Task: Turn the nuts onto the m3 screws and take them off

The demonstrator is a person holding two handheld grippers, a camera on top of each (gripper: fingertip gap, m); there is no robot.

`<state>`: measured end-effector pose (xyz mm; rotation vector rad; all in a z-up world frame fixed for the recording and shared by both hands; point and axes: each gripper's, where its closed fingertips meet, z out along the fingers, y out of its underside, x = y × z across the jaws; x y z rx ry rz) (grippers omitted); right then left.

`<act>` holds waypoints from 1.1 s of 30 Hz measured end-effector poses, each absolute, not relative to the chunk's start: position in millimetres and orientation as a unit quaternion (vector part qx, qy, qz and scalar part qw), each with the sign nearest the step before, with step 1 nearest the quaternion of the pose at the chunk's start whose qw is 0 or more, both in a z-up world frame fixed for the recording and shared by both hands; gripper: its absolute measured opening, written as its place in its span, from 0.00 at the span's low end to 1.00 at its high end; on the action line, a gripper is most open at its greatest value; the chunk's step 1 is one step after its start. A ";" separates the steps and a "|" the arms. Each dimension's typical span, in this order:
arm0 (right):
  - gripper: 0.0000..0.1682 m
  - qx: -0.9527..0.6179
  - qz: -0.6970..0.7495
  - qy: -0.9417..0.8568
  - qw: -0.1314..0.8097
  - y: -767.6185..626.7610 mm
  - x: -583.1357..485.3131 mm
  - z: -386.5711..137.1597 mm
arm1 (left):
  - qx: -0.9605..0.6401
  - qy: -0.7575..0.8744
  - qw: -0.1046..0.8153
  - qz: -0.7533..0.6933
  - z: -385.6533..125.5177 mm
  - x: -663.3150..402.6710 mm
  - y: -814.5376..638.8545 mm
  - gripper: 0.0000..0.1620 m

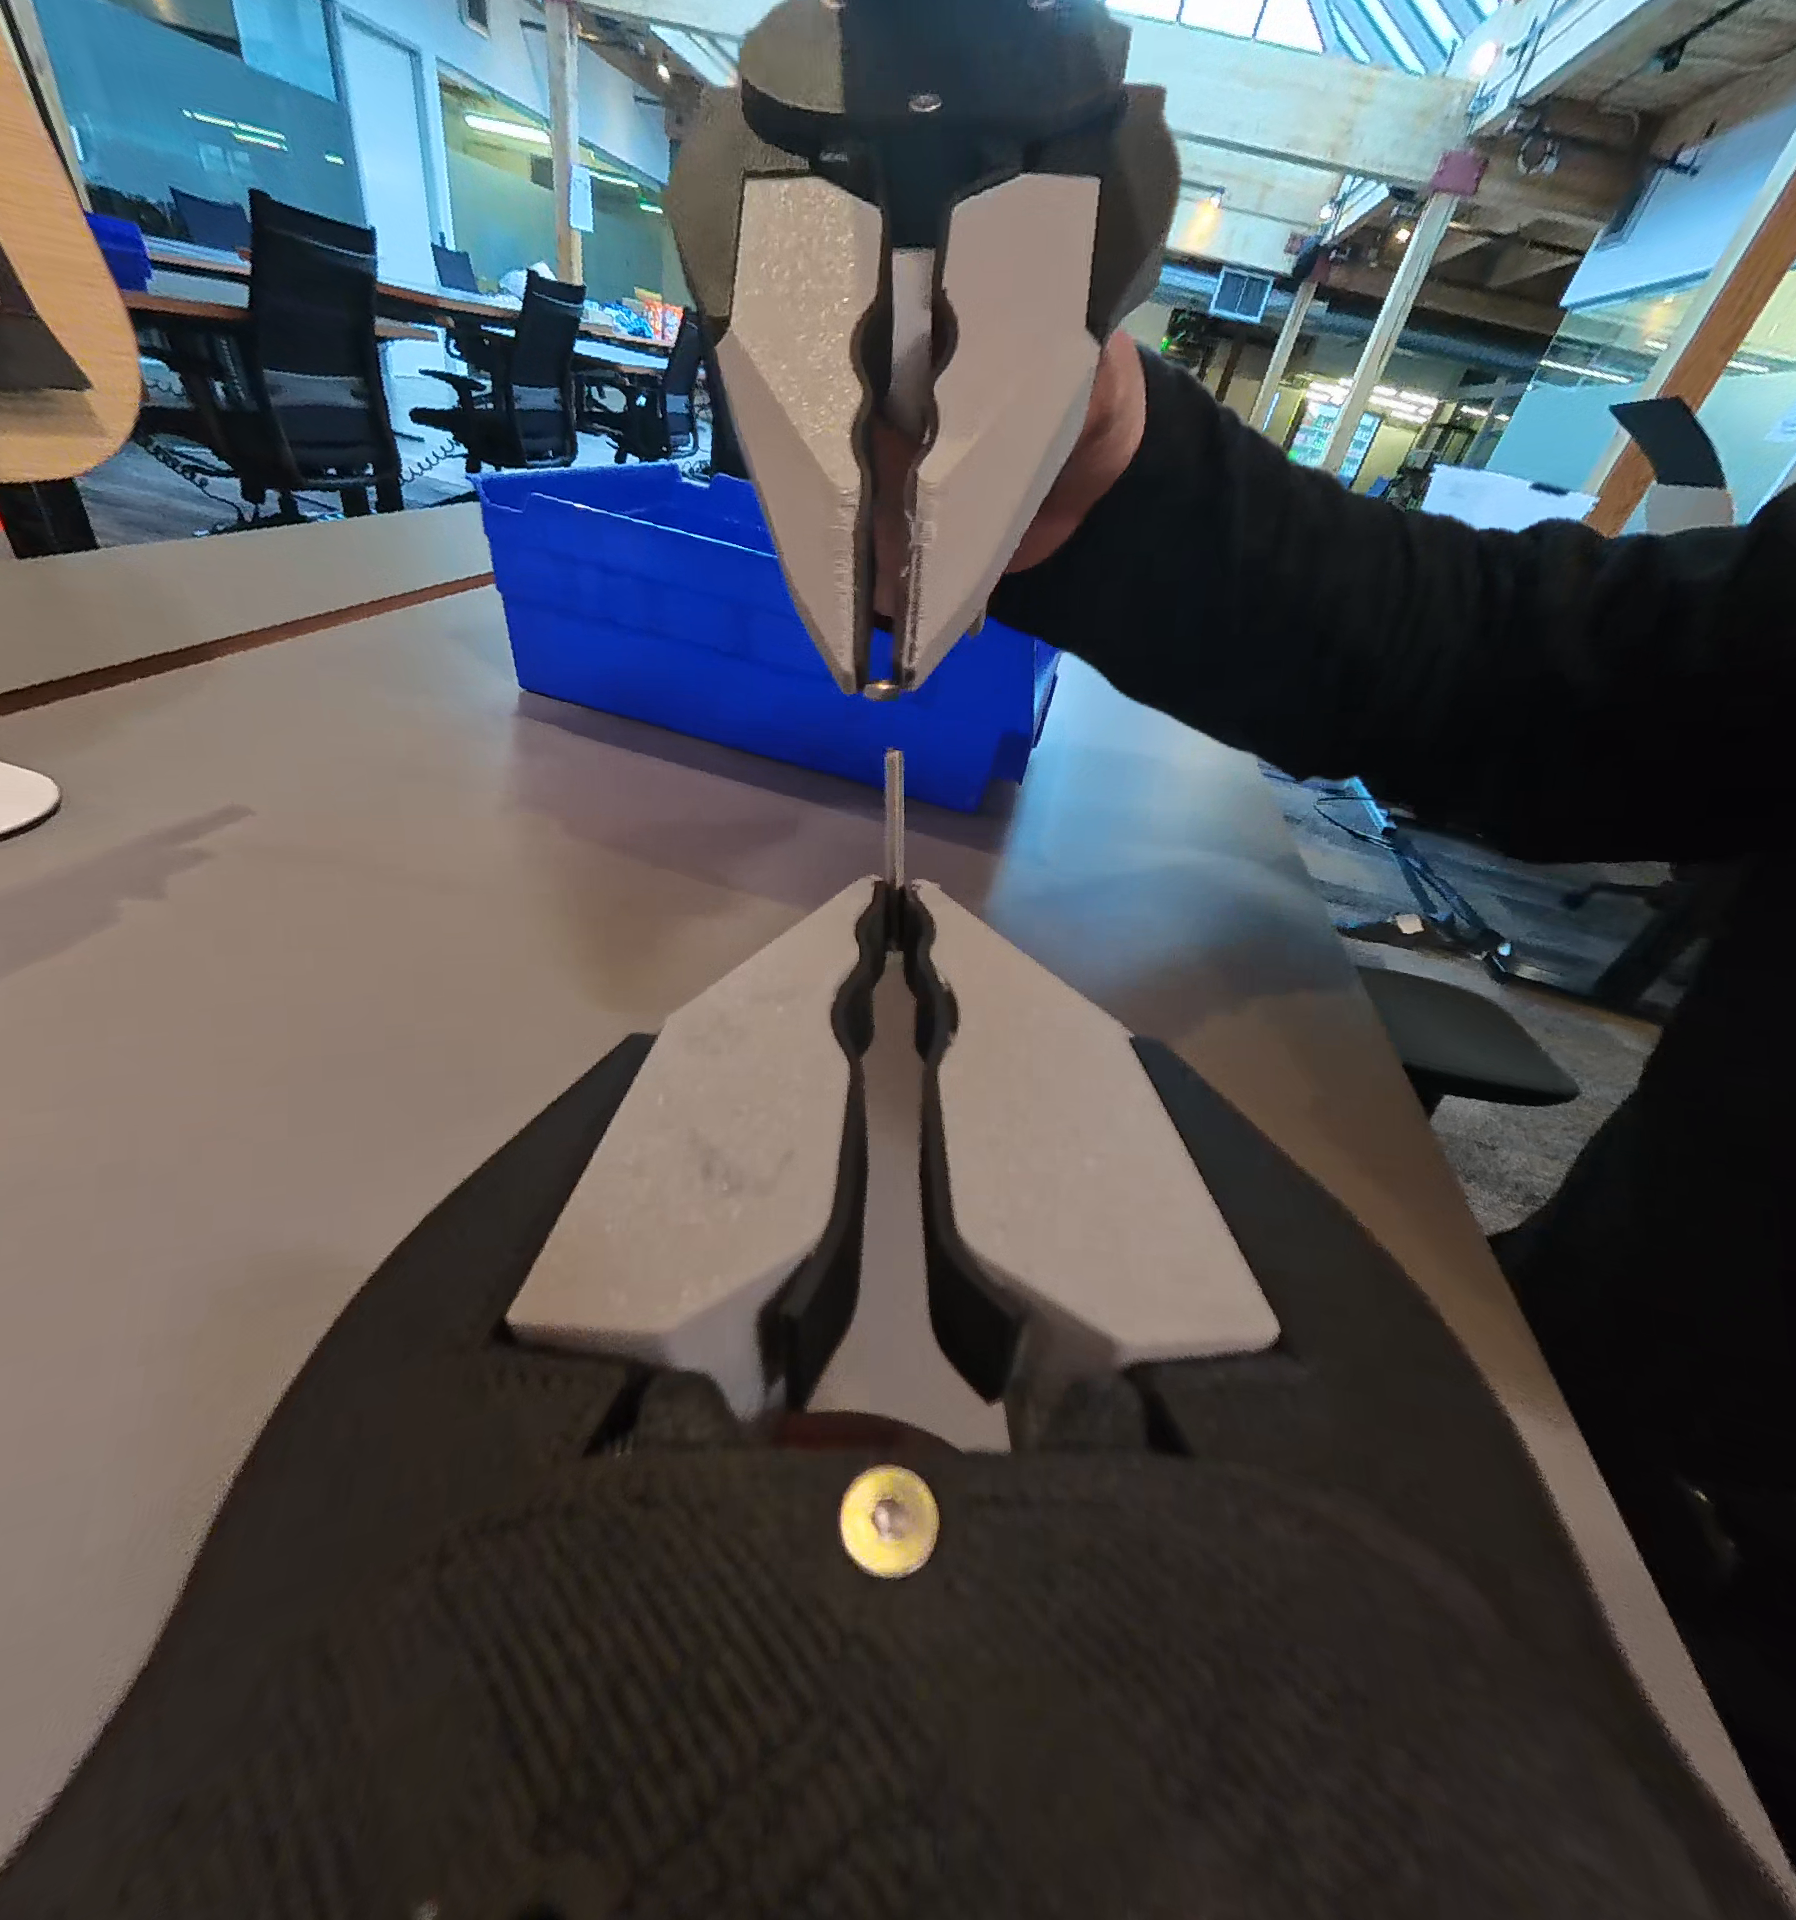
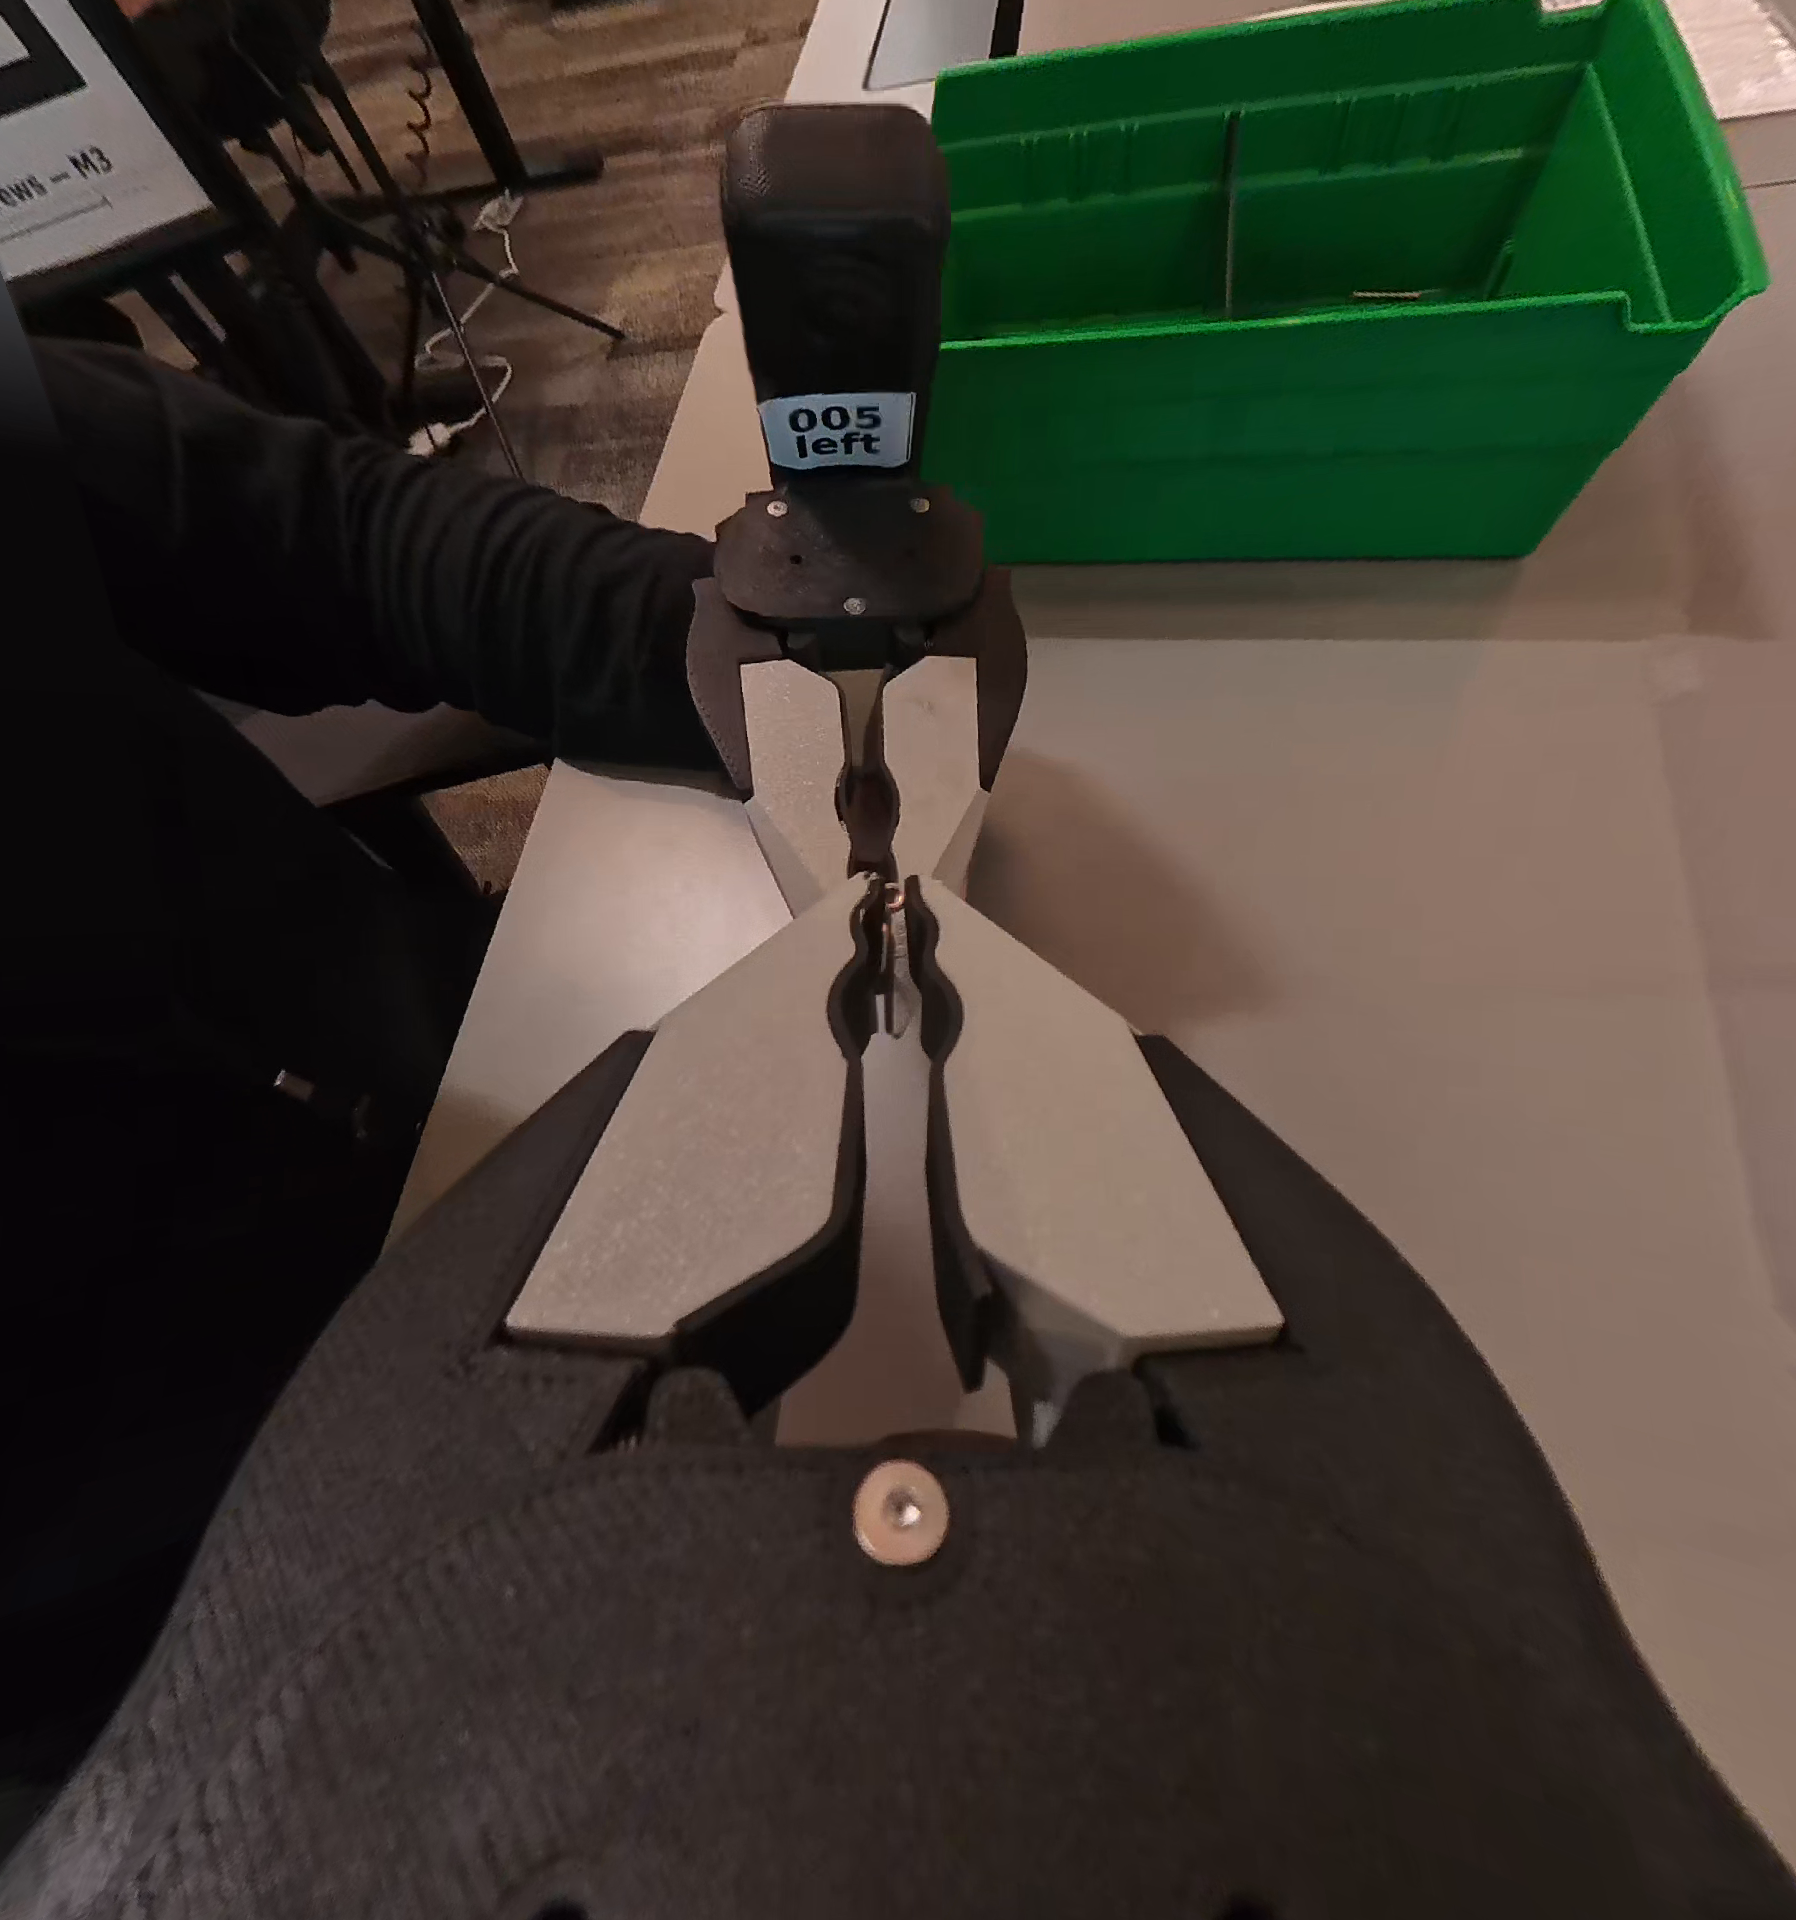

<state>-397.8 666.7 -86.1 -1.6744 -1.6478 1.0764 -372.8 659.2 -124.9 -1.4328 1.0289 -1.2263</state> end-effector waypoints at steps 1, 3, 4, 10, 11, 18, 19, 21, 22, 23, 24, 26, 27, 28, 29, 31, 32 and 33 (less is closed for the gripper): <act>0.00 -0.624 0.397 -0.615 0.272 666.7 -397.9 -86.1 | -0.586 0.421 0.477 -0.502 -124.7 -373.0 659.3 0.00; 0.00 -0.626 0.389 -0.620 0.269 667.0 -397.1 -86.4 | -0.588 0.422 0.478 -0.497 -125.4 -372.8 659.8 0.00; 0.00 -0.626 0.387 -0.622 0.268 666.6 -396.7 -86.3 | -0.588 0.423 0.479 -0.495 -125.9 -372.6 659.9 0.00; 0.00 -0.634 0.372 -0.629 0.255 665.1 -392.2 -91.9 | -0.589 0.425 0.483 -0.489 -126.2 -372.2 660.3 0.00; 0.00 -0.634 0.371 -0.629 0.254 665.0 -391.8 -92.3 | -0.589 0.426 0.483 -0.488 -126.4 -372.1 660.2 0.00; 0.00 -0.635 0.363 -0.633 0.254 664.1 -392.7 -94.8 | -0.589 0.427 0.482 -0.488 -126.9 -371.9 660.0 0.00; 0.00 -0.635 0.364 -0.633 0.253 663.6 -393.1 -95.1 | -0.589 0.427 0.482 -0.488 -126.9 -372.0 660.1 0.00; 0.00 -0.634 0.363 -0.634 0.253 663.4 -393.7 -95.4 | -0.589 0.427 0.481 -0.489 -126.9 -371.9 659.9 0.00; 0.00 -0.634 0.362 -0.635 0.253 663.5 -393.8 -95.7 | -0.589 0.428 0.481 -0.489 -127.0 -371.9 659.7 0.00; 0.00 -0.634 0.362 -0.635 0.254 663.5 -394.0 -95.8 | -0.589 0.428 0.481 -0.488 -127.1 -371.8 659.5 0.00; 0.00 -0.634 0.362 -0.634 0.254 663.9 -394.3 -96.0 | -0.588 0.429 0.481 -0.488 -127.3 -371.7 659.3 0.00; 0.00 -0.634 0.362 -0.634 0.254 664.2 -394.6 -96.6 | -0.589 0.429 0.481 -0.488 -127.3 -371.7 659.4 0.00; 0.00 -0.634 0.362 -0.634 0.254 664.1 -394.7 -96.9 | -0.589 0.429 0.481 -0.488 -127.3 -371.8 659.6 0.00; 0.00 -0.634 0.363 -0.634 0.253 663.7 -394.9 -97.1 | -0.589 0.428 0.481 -0.488 -127.2 -371.8 659.6 0.00; 0.00 -0.634 0.363 -0.635 0.253 663.5 -394.9 -97.4 | -0.589 0.428 0.481 -0.488 -127.2 -372.0 659.8 0.00; 0.00 -0.634 0.362 -0.636 0.252 663.4 -395.1 -98.0 | -0.589 0.428 0.481 -0.488 -127.3 -371.8 659.7 0.00; 0.00 -0.634 0.362 -0.636 0.251 663.3 -395.2 -98.3 | -0.589 0.428 0.481 -0.487 -127.4 -371.8 659.7 0.00; 0.00 -0.634 0.363 -0.636 0.251 663.3 -395.3 -98.3 | -0.589 0.428 0.482 -0.487 -127.4 -371.8 659.8 0.00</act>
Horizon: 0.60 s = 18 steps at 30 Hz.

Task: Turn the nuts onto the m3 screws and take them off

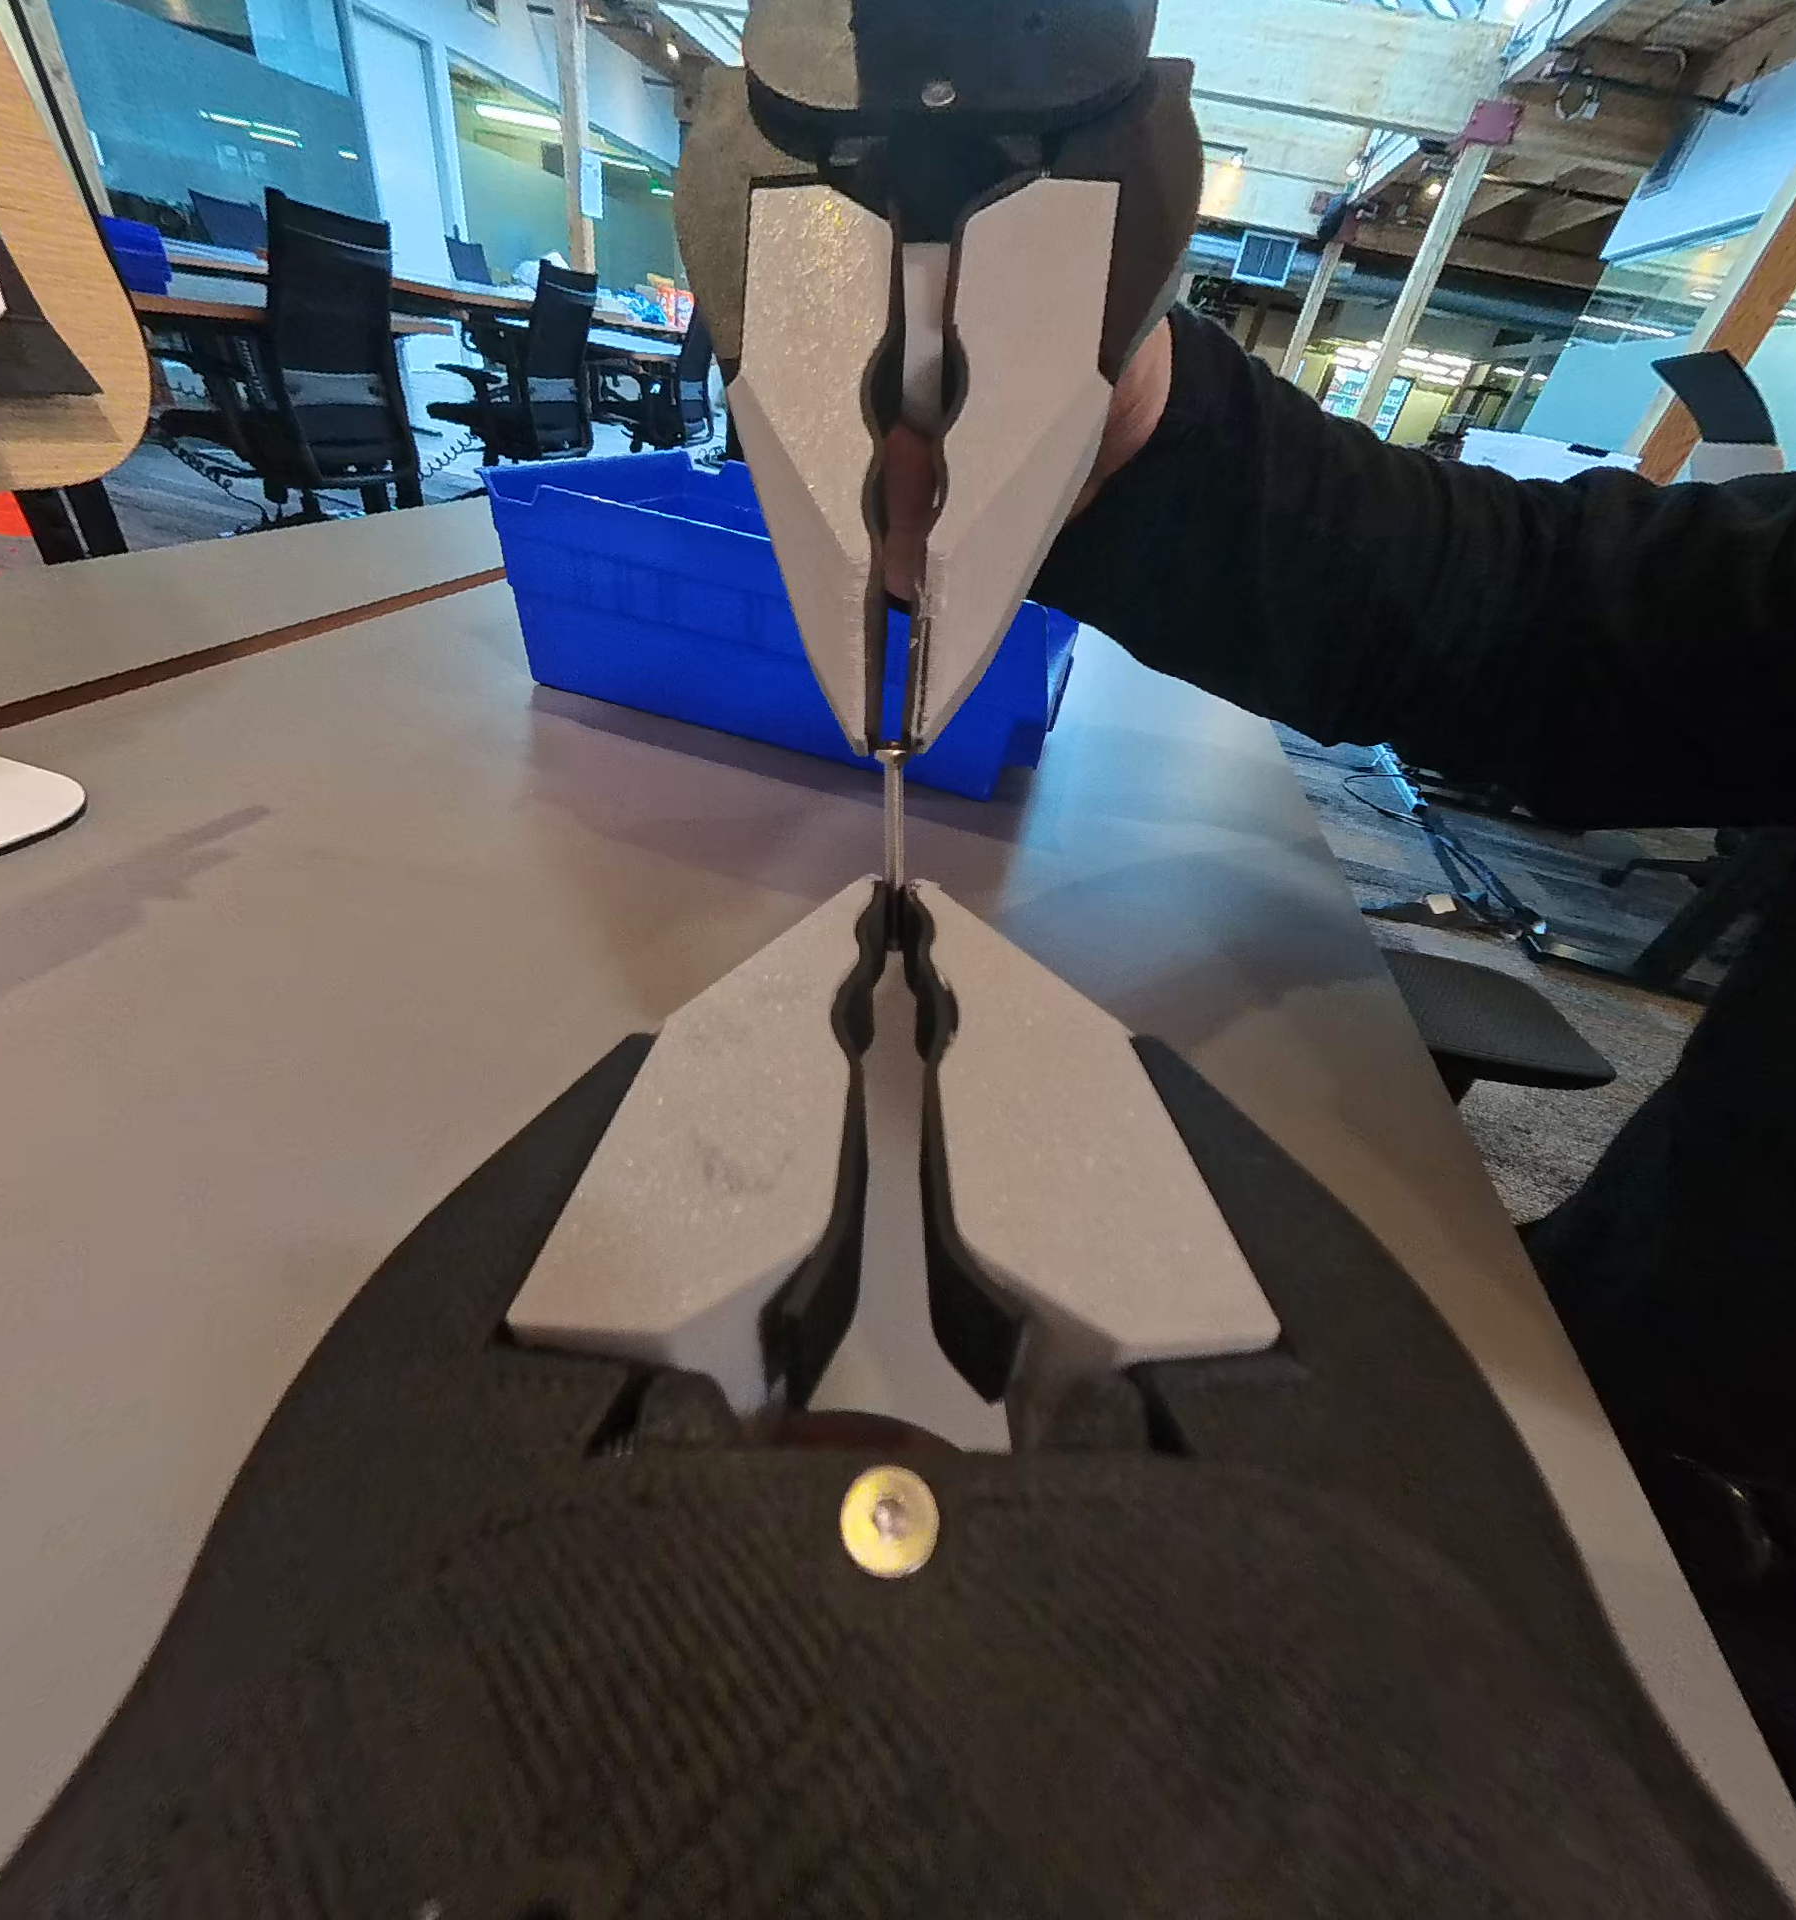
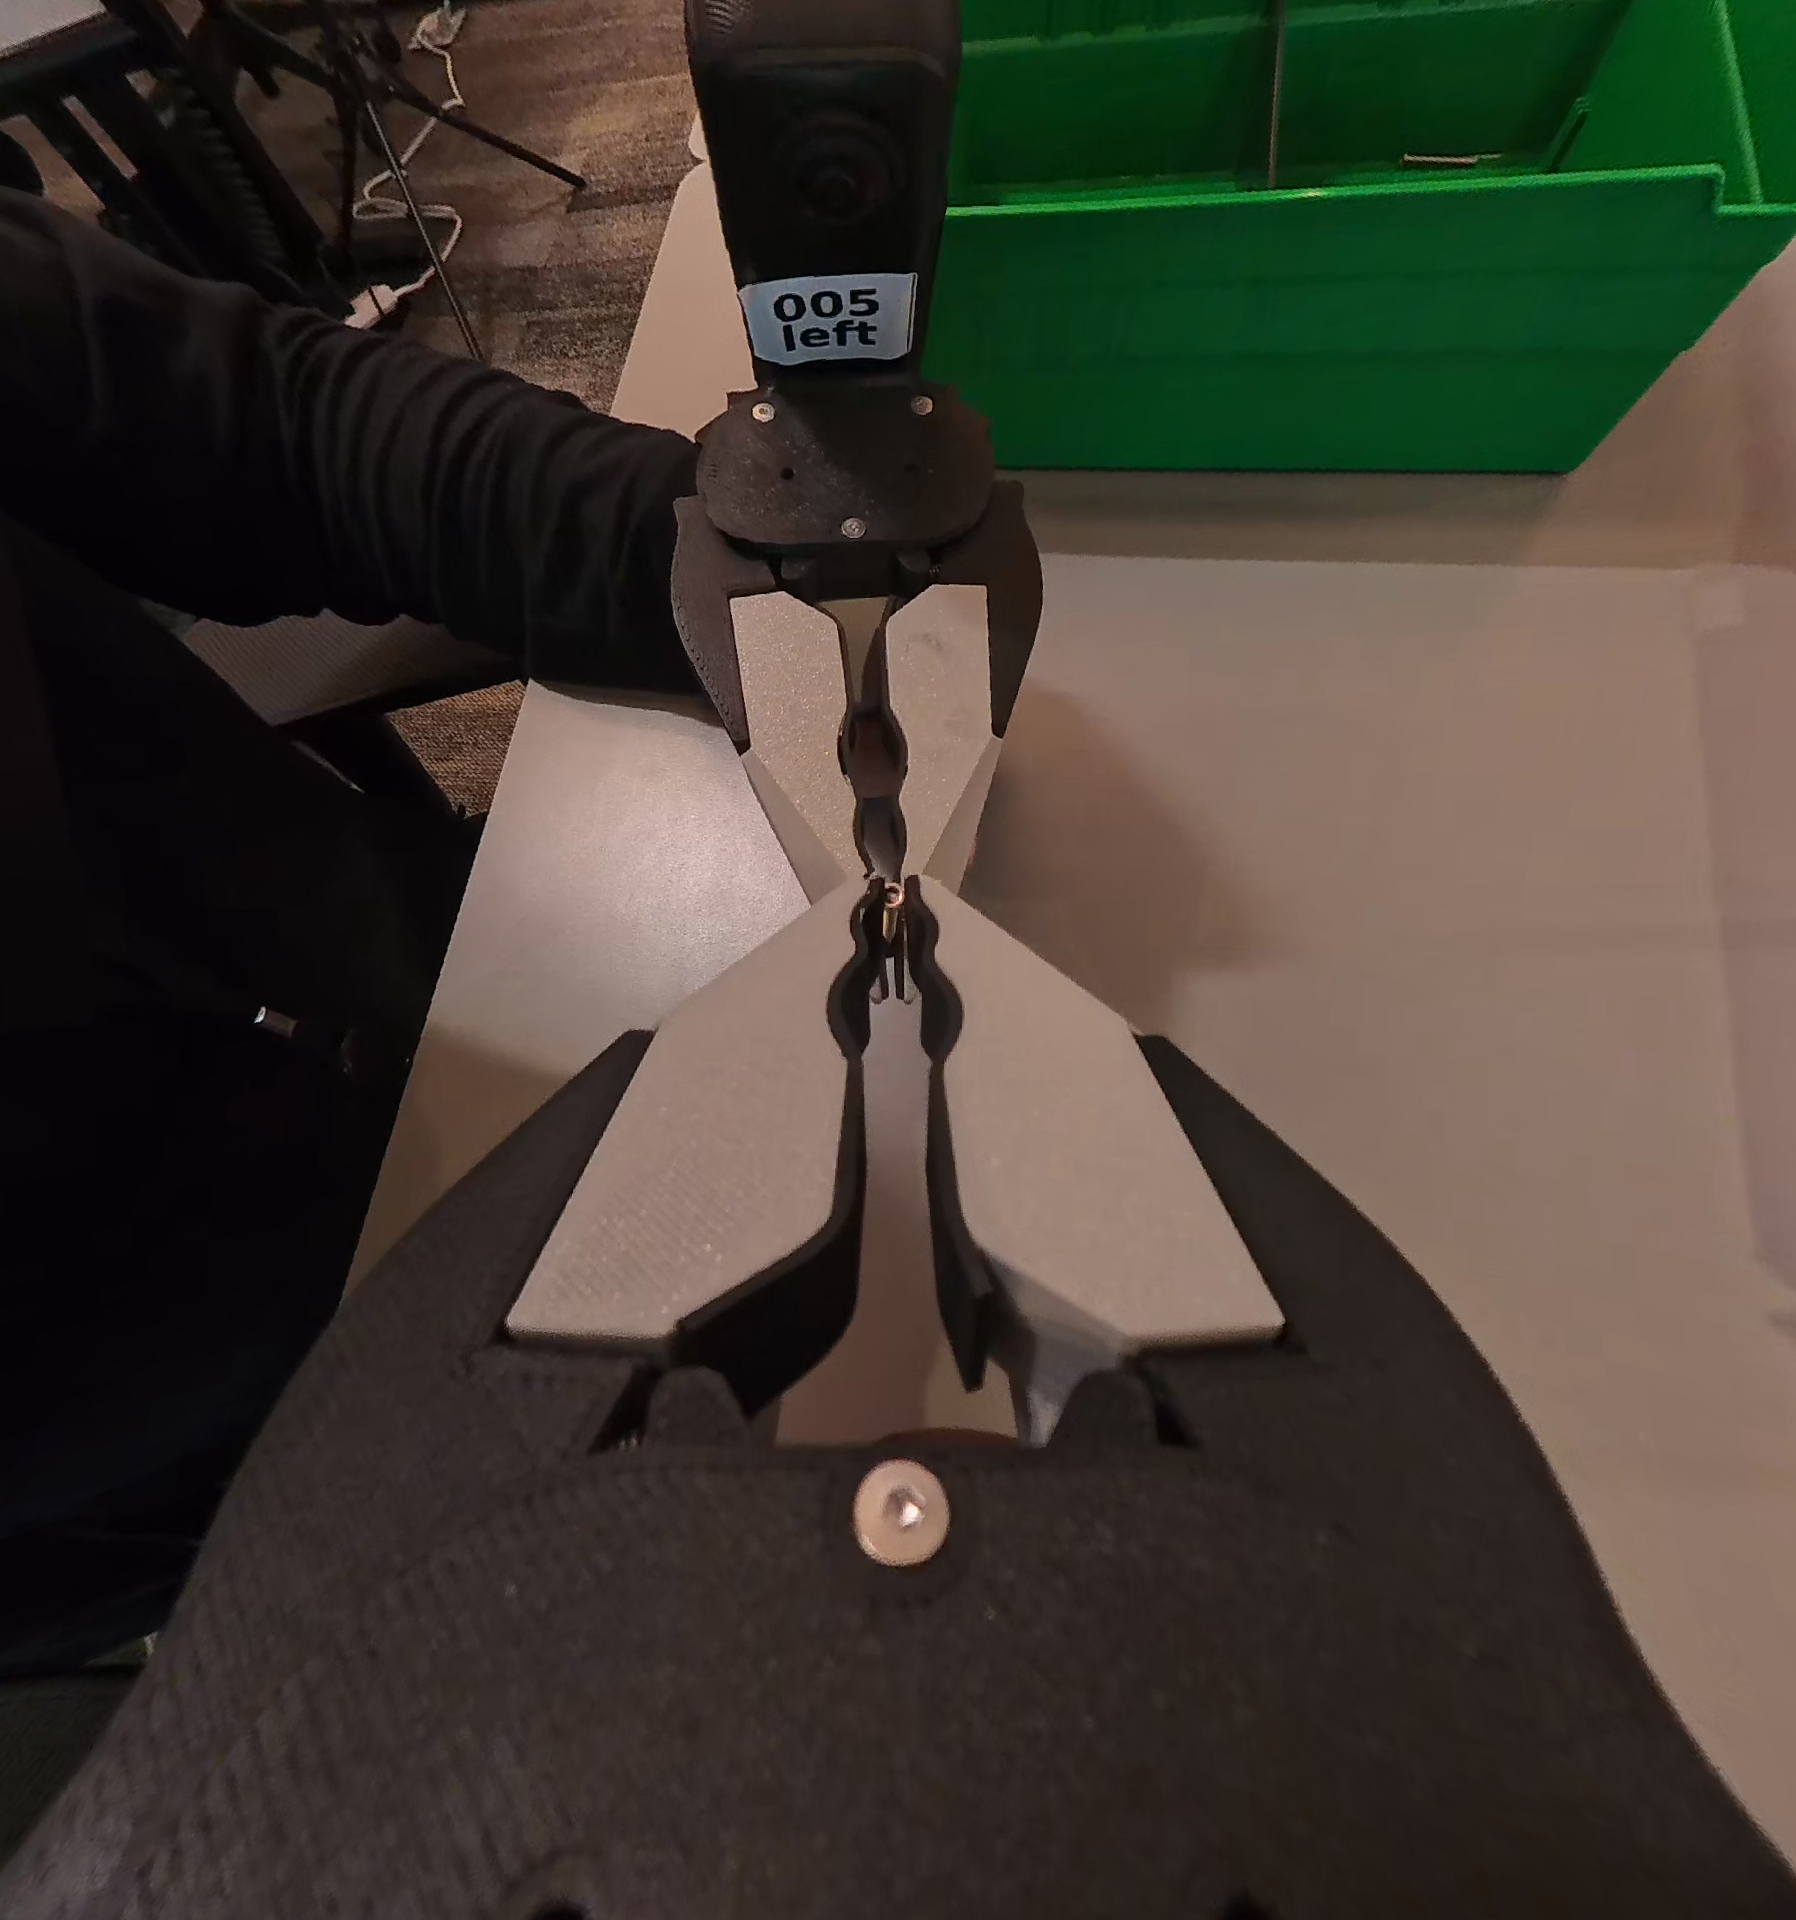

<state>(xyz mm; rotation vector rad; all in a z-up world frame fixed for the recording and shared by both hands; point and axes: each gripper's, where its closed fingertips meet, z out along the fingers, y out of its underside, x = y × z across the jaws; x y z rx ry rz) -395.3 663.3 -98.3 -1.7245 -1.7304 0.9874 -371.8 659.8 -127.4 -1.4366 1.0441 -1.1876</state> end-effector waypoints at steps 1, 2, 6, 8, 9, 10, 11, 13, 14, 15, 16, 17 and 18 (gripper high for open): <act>0.00 -0.634 0.364 -0.635 0.250 663.5 -395.3 -98.3 | -0.589 0.428 0.482 -0.487 -127.3 -371.9 659.9 0.00; 0.00 -0.634 0.364 -0.635 0.250 663.5 -395.4 -98.2 | -0.589 0.428 0.482 -0.487 -127.3 -372.0 660.1 0.00; 0.00 -0.634 0.362 -0.635 0.253 663.6 -395.6 -98.2 | -0.589 0.428 0.485 -0.485 -127.2 -372.1 660.4 0.00; 0.00 -0.633 0.363 -0.634 0.255 663.7 -395.5 -98.1 | -0.589 0.428 0.485 -0.484 -127.3 -372.1 660.5 0.00; 0.00 -0.633 0.363 -0.634 0.256 663.6 -395.5 -98.2 | -0.590 0.428 0.485 -0.483 -127.3 -372.0 660.6 0.00; 0.00 -0.634 0.363 -0.633 0.257 663.7 -395.5 -98.4 | -0.590 0.428 0.486 -0.483 -127.4 -372.0 660.6 0.00; 0.00 -0.634 0.364 -0.632 0.257 663.7 -395.3 -98.4 | -0.590 0.428 0.485 -0.483 -127.4 -371.9 660.6 0.00; 0.00 -0.633 0.366 -0.631 0.258 663.4 -395.1 -98.5 | -0.590 0.429 0.485 -0.482 -127.5 -371.9 660.5 0.00; 0.00 -0.633 0.366 -0.631 0.259 663.6 -395.1 -98.6 | -0.591 0.429 0.485 -0.482 -127.7 -371.8 660.5 0.00; 0.00 -0.633 0.367 -0.630 0.259 663.6 -395.1 -98.7 | -0.591 0.429 0.484 -0.482 -127.9 -371.7 660.5 0.00; 0.00 -0.633 0.367 -0.630 0.258 663.6 -395.0 -98.9 | -0.592 0.429 0.484 -0.481 -128.2 -371.7 660.5 0.00; 0.00 -0.633 0.367 -0.631 0.258 663.7 -395.0 -99.1 | -0.592 0.429 0.484 -0.481 -128.4 -371.7 660.6 0.00; 0.00 -0.633 0.366 -0.631 0.258 663.7 -395.0 -99.3 | -0.592 0.430 0.483 -0.481 -128.5 -371.7 660.5 0.00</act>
